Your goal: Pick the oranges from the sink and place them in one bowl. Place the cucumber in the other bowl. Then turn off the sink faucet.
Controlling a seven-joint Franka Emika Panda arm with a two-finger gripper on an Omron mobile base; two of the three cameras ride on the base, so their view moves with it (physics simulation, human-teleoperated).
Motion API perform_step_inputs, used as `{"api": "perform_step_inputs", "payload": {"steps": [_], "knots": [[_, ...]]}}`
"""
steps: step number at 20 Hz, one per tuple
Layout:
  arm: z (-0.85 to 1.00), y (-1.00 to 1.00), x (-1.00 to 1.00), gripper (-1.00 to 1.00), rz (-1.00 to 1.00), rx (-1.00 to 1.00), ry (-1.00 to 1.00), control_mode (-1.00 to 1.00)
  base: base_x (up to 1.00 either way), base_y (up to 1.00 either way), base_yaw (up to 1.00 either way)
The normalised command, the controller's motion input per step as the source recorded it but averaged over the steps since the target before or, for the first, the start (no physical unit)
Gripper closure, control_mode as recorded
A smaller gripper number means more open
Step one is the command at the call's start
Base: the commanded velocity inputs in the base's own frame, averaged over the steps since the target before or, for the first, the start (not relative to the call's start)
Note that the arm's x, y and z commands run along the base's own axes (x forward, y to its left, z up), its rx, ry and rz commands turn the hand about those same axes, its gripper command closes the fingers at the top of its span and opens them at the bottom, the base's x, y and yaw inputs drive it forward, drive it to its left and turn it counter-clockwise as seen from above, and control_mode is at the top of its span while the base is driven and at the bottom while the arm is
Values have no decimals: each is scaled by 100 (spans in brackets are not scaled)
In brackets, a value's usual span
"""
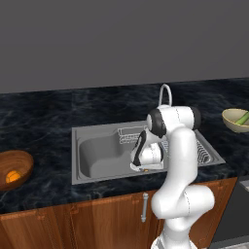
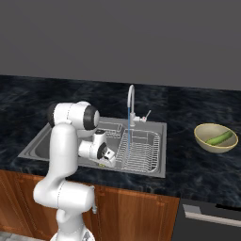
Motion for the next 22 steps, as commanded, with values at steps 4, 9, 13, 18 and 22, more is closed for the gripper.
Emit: {"api": "perform_step_inputs", "payload": {"steps": [4,9,13,18,22], "knots": [[1,0,0,100,0,0,-4,-100,0,0,0],[28,0,-5,100,-2,-3,-8,-100,0,0,0],[36,2,-6,100,-2,-7,-2,-100,0,0,0],[36,9,-1,100,-3,-8,0,-100,0,0,0],[33,16,0,100,-2,-9,0,-100,0,0,0]]}}
